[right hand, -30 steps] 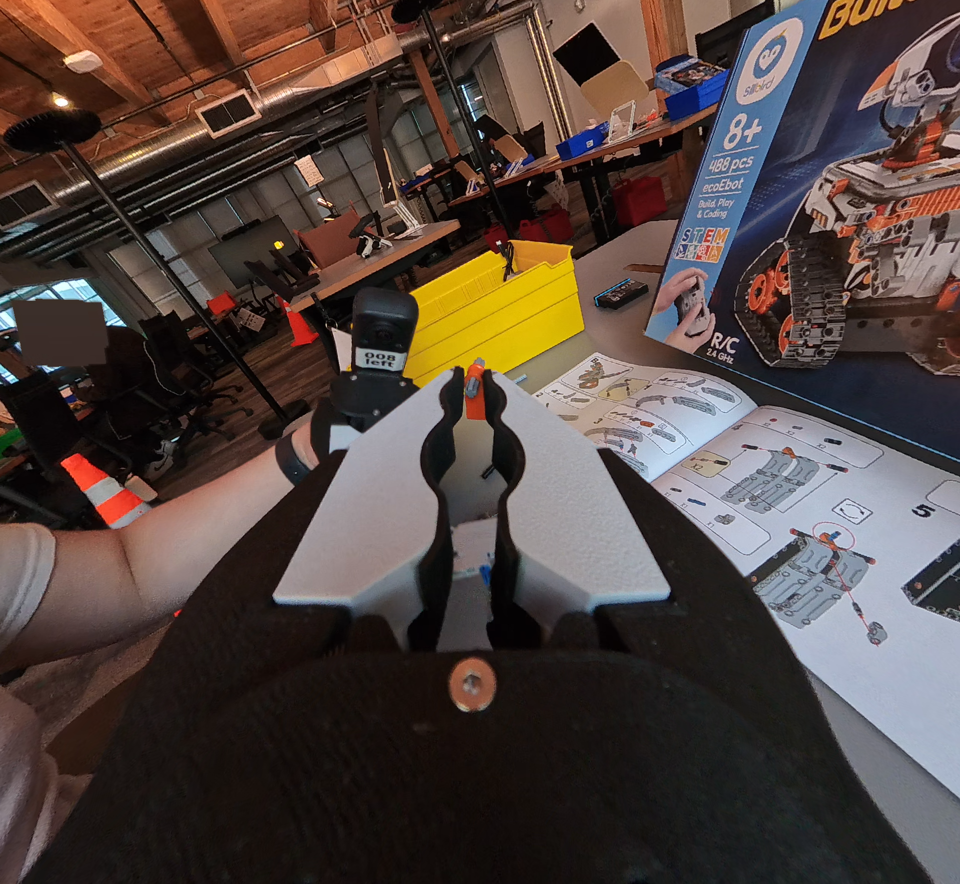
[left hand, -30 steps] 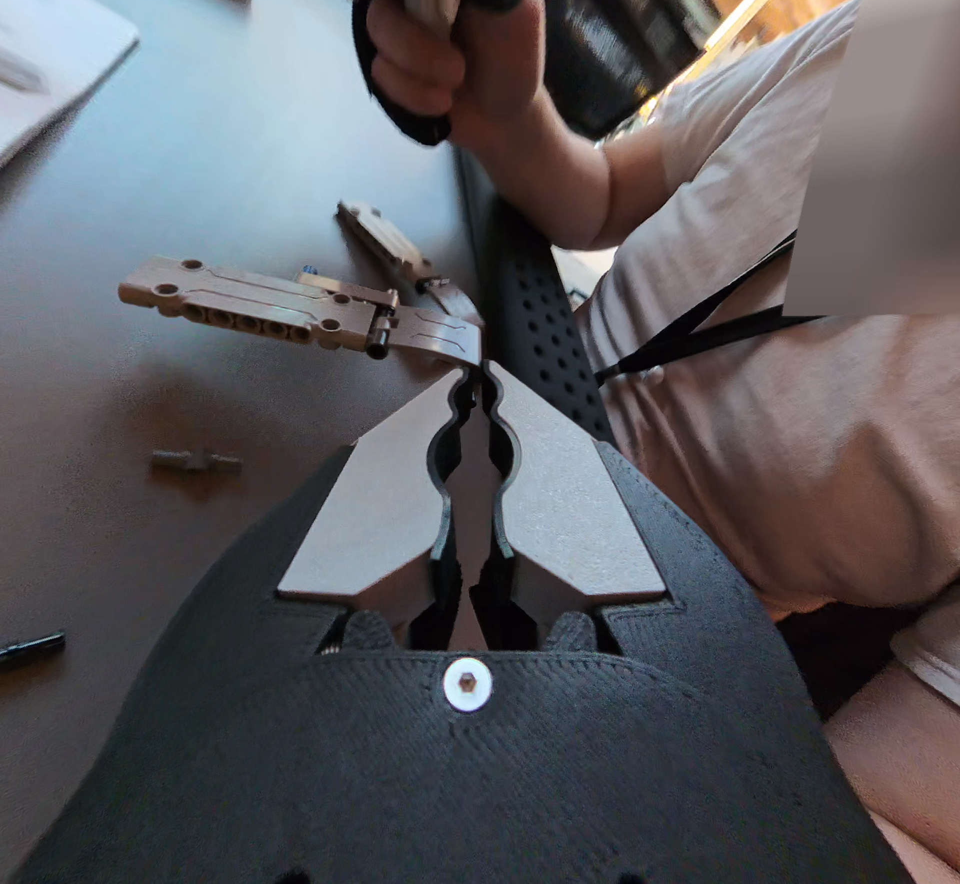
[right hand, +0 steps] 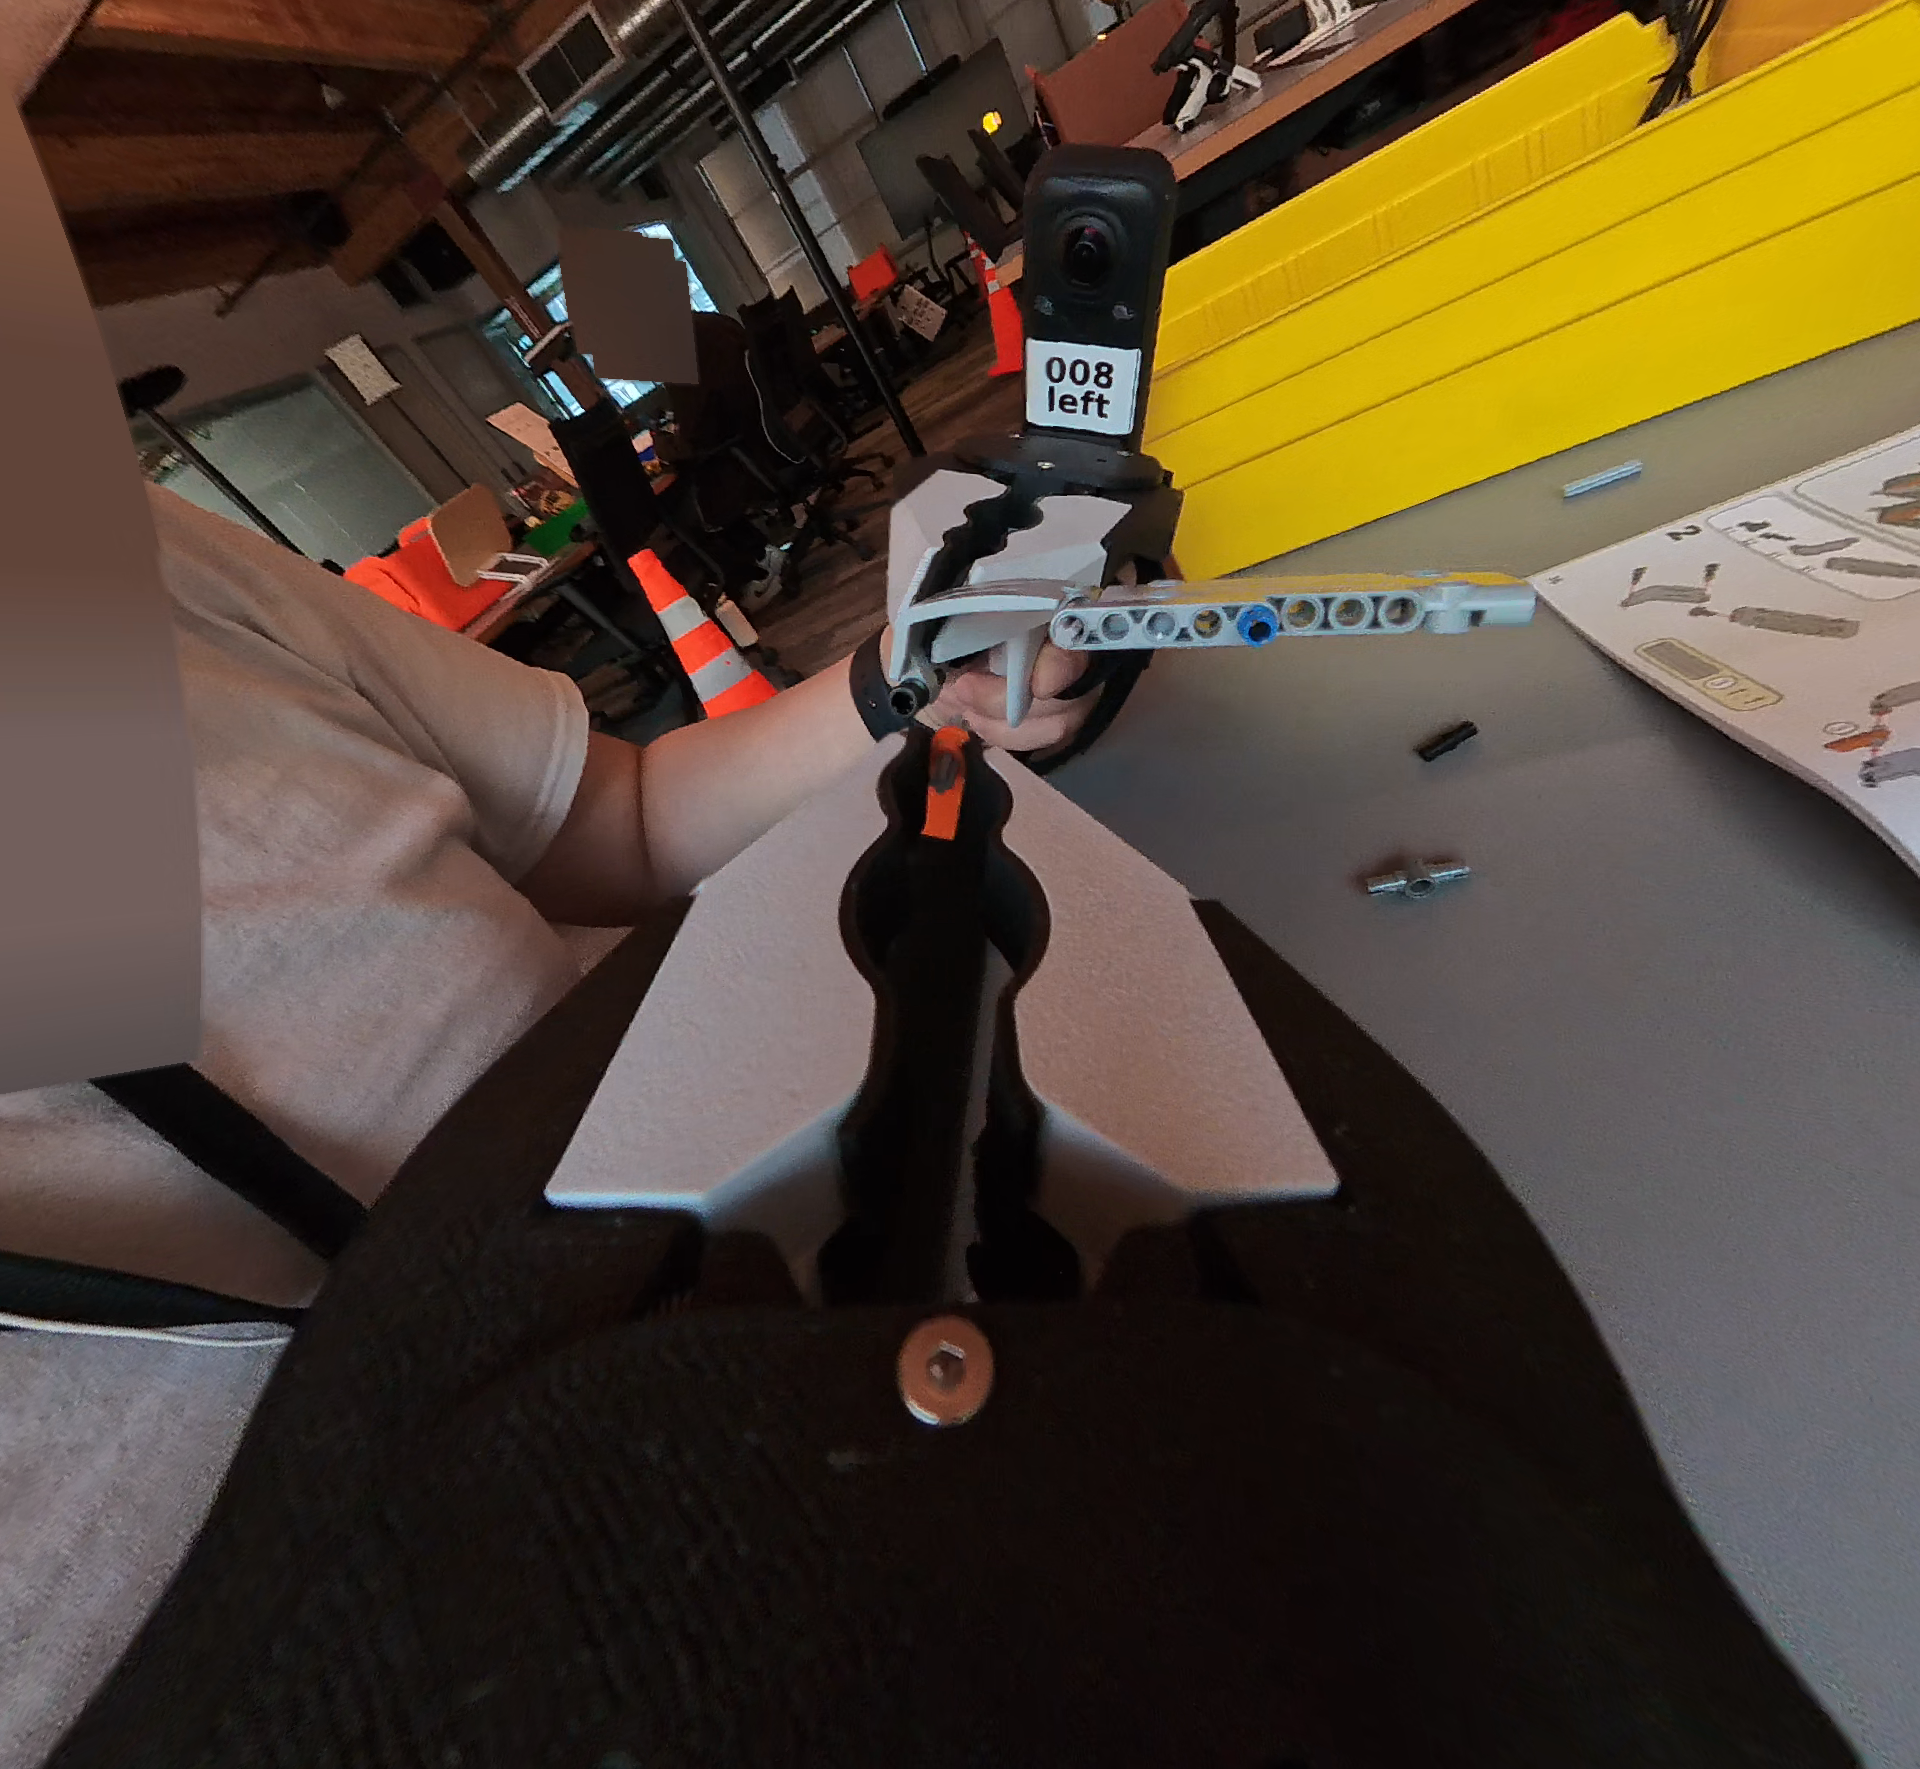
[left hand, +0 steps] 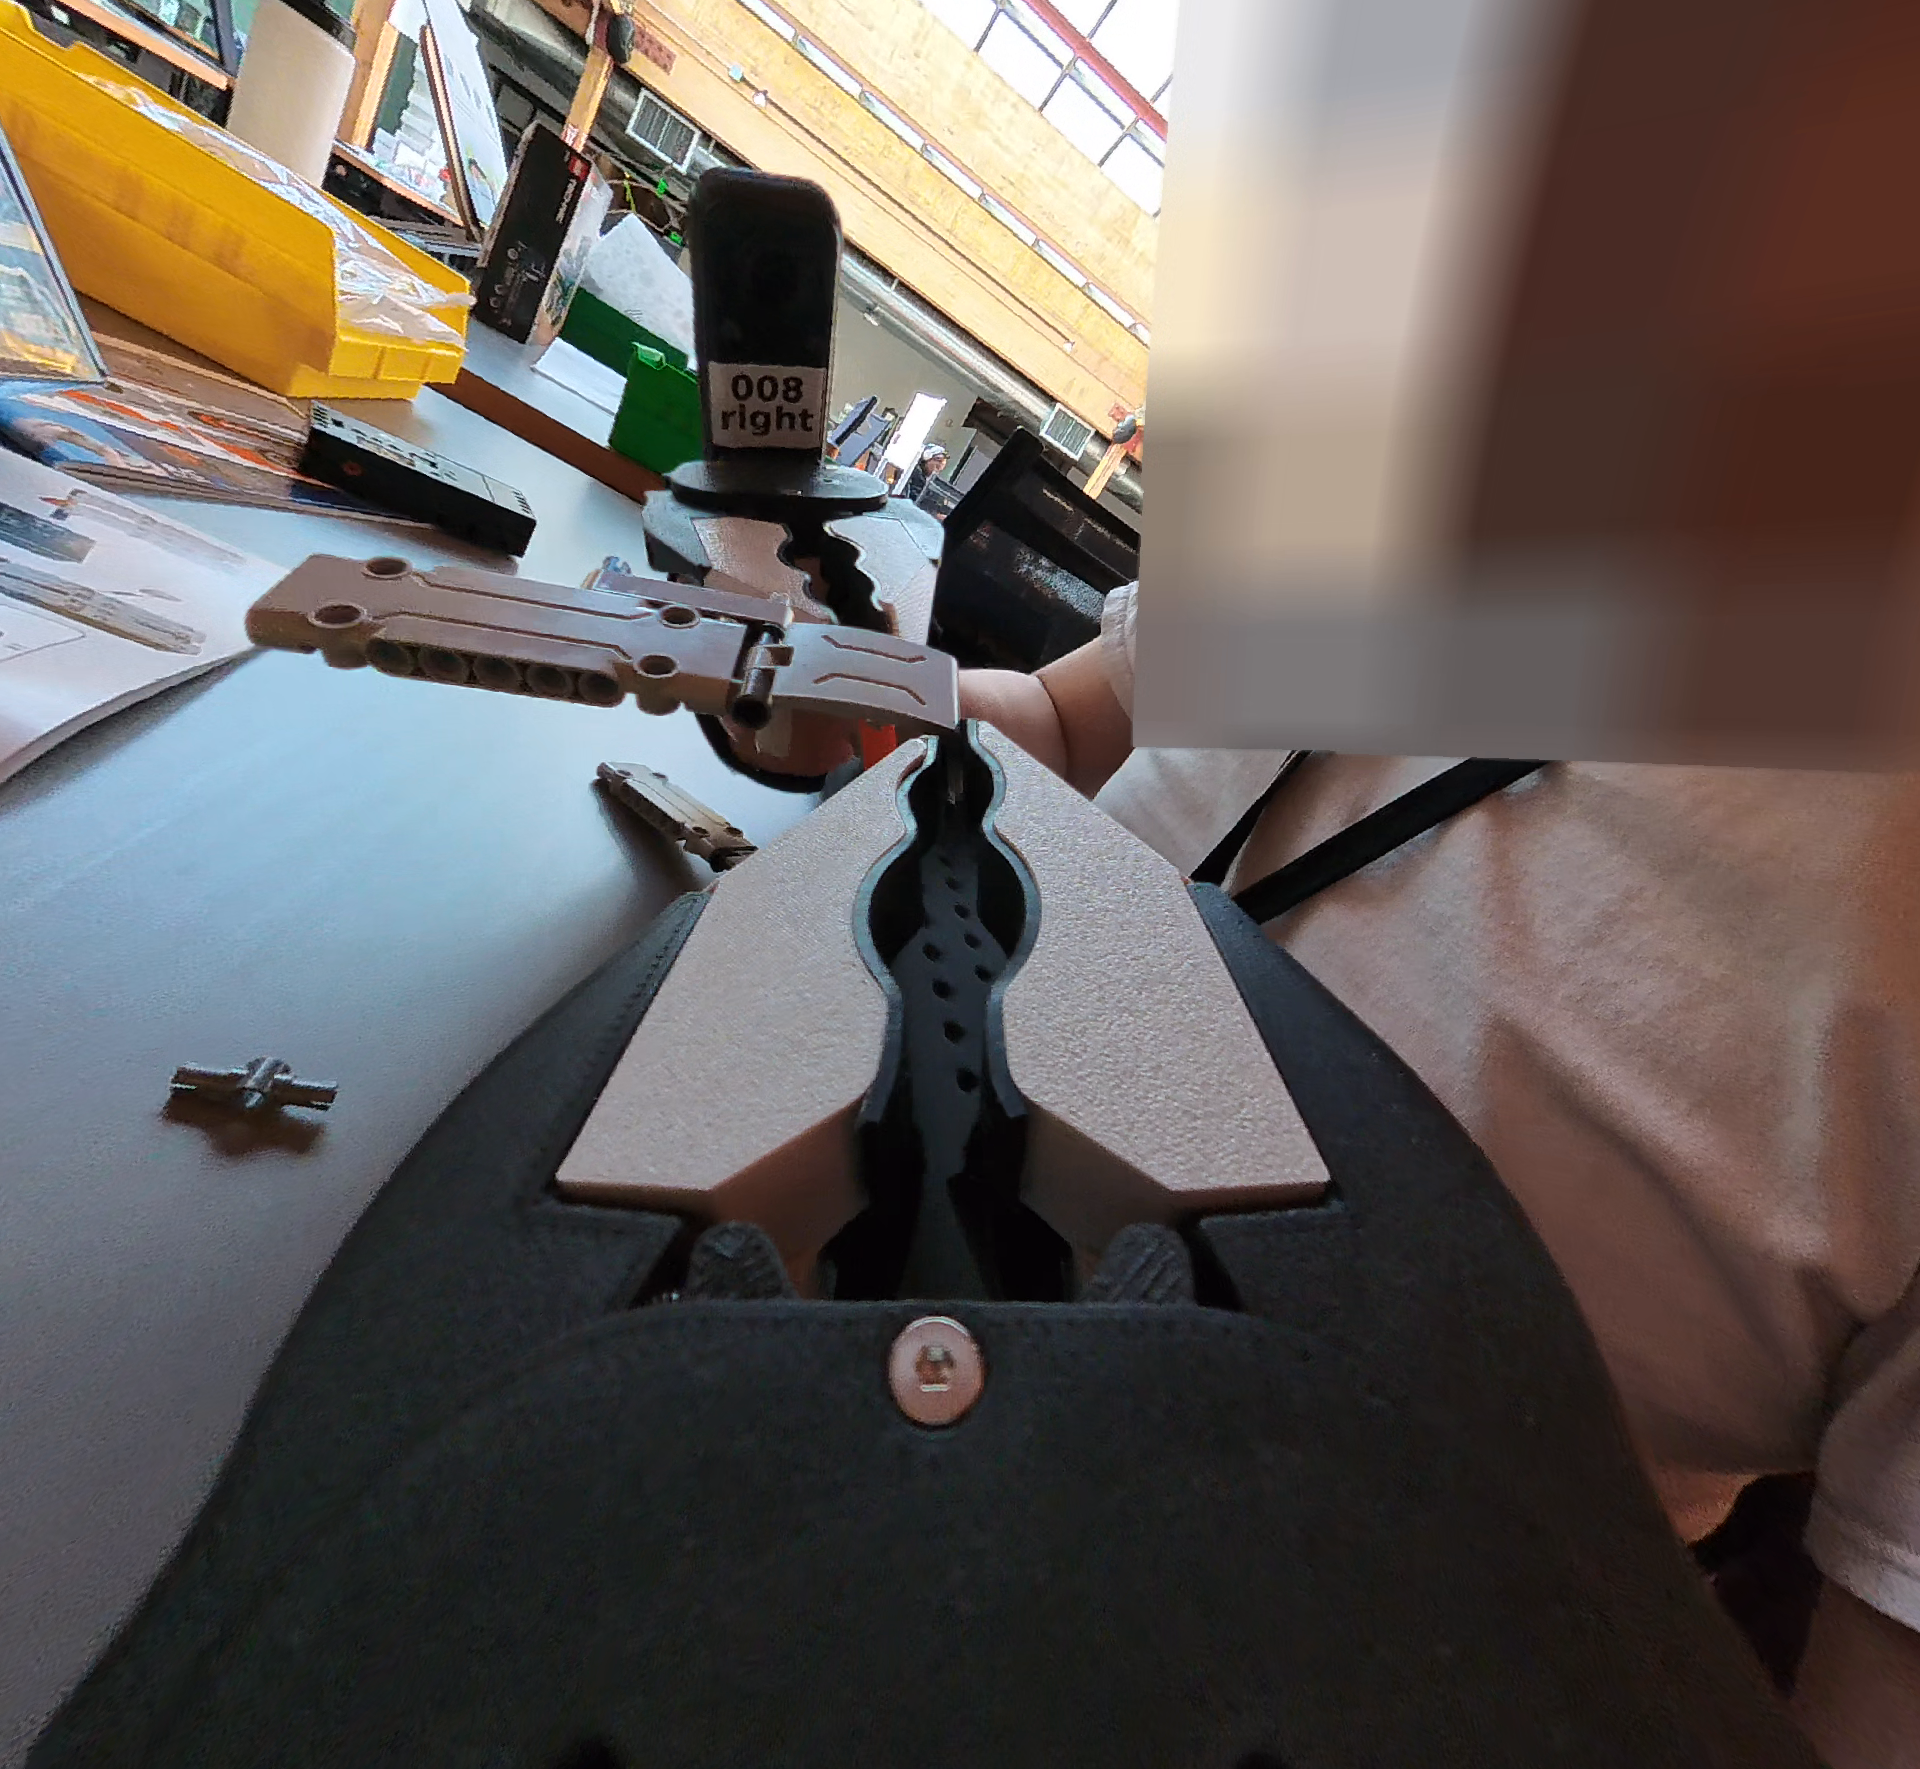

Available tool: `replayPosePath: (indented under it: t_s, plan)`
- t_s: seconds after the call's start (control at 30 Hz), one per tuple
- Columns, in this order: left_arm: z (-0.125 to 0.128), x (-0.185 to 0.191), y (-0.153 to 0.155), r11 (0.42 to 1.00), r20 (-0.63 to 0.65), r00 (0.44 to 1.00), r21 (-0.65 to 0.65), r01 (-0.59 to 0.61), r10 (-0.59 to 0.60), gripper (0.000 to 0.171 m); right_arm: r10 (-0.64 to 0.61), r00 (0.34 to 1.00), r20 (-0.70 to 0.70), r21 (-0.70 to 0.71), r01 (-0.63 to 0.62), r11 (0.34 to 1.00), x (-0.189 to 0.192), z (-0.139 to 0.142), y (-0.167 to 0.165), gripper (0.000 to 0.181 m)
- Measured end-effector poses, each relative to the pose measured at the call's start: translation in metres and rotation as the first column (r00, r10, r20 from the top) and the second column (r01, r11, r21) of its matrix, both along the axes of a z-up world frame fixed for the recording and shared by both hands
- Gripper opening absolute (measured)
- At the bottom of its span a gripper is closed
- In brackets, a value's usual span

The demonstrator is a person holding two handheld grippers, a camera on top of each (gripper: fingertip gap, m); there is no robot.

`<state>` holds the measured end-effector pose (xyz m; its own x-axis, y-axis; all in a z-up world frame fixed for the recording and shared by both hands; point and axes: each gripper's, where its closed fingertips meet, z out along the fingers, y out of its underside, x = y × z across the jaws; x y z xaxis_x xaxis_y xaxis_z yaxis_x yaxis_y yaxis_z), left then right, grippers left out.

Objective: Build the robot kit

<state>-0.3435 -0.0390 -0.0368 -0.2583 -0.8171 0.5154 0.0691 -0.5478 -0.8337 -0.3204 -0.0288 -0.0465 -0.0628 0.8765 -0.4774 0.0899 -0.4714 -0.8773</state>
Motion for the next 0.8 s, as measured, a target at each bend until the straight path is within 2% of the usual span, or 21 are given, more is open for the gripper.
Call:
replayPosePath:
  t_s: [0.13,0.47,0.8]
  plan:
    - [-0.0002,0.0037,0.0008,0.998,0.014,1.000,-0.054,0.023,-0.022,0.000,0.031,0.999,-0.008,-0.035,-0.032,0.999,-0.0028,-0.0021,-0.0035,0.005]
    - [-0.0036,0.0044,0.0048,0.996,0.007,1.000,-0.085,0.015,-0.014,0.000,0.062,0.996,-0.058,-0.065,-0.065,0.996,0.0000,0.0058,-0.0066,0.004]
    - [-0.0029,0.0065,0.0030,0.996,0.014,0.999,-0.089,0.030,-0.029,0.000,0.071,0.997,-0.031,-0.055,-0.073,0.996,-0.0022,0.0024,-0.0089,0.004]
